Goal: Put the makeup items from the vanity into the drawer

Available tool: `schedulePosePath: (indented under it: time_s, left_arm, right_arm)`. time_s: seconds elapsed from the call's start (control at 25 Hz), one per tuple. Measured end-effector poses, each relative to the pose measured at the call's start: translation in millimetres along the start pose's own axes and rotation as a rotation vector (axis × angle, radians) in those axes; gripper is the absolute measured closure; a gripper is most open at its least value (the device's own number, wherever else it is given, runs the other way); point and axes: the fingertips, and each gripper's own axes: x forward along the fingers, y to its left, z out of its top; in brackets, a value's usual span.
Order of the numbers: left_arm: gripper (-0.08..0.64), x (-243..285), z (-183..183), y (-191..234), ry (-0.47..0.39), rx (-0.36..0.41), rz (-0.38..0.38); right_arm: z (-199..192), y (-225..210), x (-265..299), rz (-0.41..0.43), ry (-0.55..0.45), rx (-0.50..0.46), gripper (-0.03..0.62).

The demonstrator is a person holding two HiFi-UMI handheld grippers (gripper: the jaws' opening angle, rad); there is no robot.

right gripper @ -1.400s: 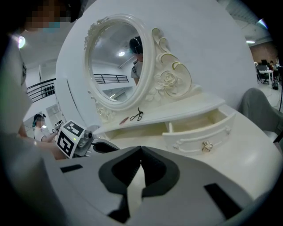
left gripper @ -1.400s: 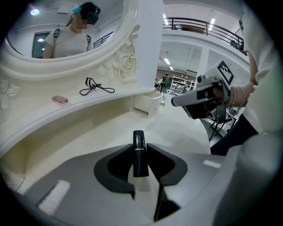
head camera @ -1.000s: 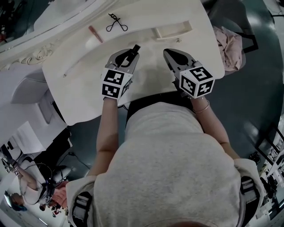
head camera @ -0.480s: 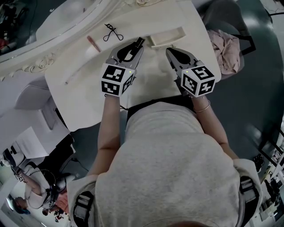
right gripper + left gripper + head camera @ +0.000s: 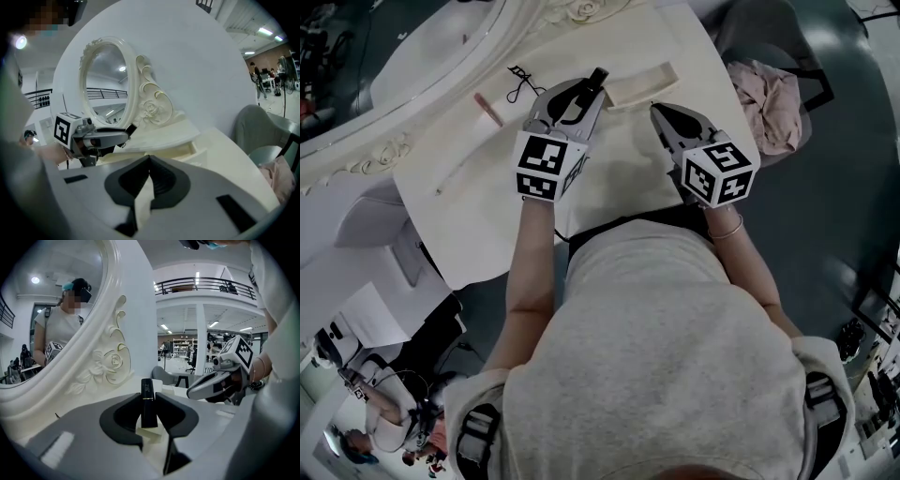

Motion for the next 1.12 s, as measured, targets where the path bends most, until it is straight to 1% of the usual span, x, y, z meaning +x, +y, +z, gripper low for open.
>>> schedulePosePath:
  time_s: [0.12,0.48,0.8,1.0,1.12]
  left_arm:
    - [0.456,11,4,-6,0.0,0.014,-0.018]
    - [0.456,43,6,-23,0.024,0.053,-0.061]
    - [0.454,64,-5,-41,0.067,0.061,-0.111]
    - [0.454,75,-12,-55,0.105,0.071,-0.168]
    - [0.455,80,-17,-56,0.125,0.115,-0.162]
  right_arm:
    - [-1,-5,-3,-0.013,0.002,-0.013,0.584]
    - [-4,-21,-13,-0.033,0.008,0.012,0.584]
    - [-16,-31,-12,-0.026,0.037,0.043,0.584]
    - [-22,-33,-12,-0.02,0.044,0.069,0.584]
    - [-24,-33,-11,-0.017,0.049,0.076,0.584]
